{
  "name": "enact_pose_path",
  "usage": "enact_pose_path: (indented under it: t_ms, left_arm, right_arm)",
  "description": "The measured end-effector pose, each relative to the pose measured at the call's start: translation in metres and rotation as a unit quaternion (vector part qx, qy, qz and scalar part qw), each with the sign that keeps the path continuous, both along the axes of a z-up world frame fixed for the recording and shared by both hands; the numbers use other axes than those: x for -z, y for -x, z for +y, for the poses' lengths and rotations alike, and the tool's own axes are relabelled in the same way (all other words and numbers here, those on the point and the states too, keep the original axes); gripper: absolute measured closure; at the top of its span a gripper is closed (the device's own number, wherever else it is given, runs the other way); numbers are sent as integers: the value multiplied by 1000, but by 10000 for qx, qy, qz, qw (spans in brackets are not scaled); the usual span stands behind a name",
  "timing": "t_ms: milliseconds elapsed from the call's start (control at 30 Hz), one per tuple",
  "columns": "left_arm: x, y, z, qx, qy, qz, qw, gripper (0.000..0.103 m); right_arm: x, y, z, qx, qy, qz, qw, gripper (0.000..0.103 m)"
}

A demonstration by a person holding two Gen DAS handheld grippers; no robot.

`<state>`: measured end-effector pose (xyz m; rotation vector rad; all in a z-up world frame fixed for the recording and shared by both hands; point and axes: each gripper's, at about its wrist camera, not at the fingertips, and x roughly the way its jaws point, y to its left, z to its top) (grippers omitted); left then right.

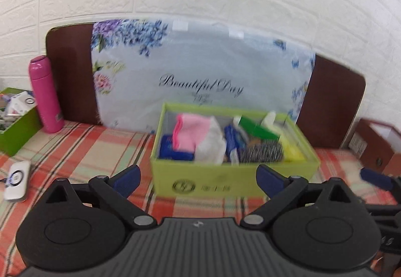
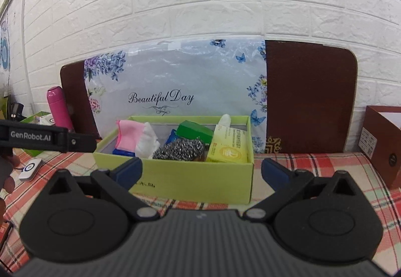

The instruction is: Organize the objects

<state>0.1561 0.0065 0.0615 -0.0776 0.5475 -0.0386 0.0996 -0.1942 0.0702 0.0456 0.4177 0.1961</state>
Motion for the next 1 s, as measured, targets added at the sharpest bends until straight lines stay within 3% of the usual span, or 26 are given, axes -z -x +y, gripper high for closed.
enact_pose_path:
  t_ms: [100,267,467,1000]
  left_arm:
    - [9,23,-6,7,-146,66,9999,2]
    - [19,54,-9,115,105,238,9996,2]
    - [25,77,-14,65,-142,324,9994,2]
    - [29,97,-21,122,-524,359,9979,2]
  right_arm:
    - [7,24,-5,77,-66,126,9999,0]
    - [22,55,-9,166,-179,391,9989,0]
    - [35,79,-8,264,-144,587,9978,0]
    - [32,95,-6,344,-155,570,9977,0]
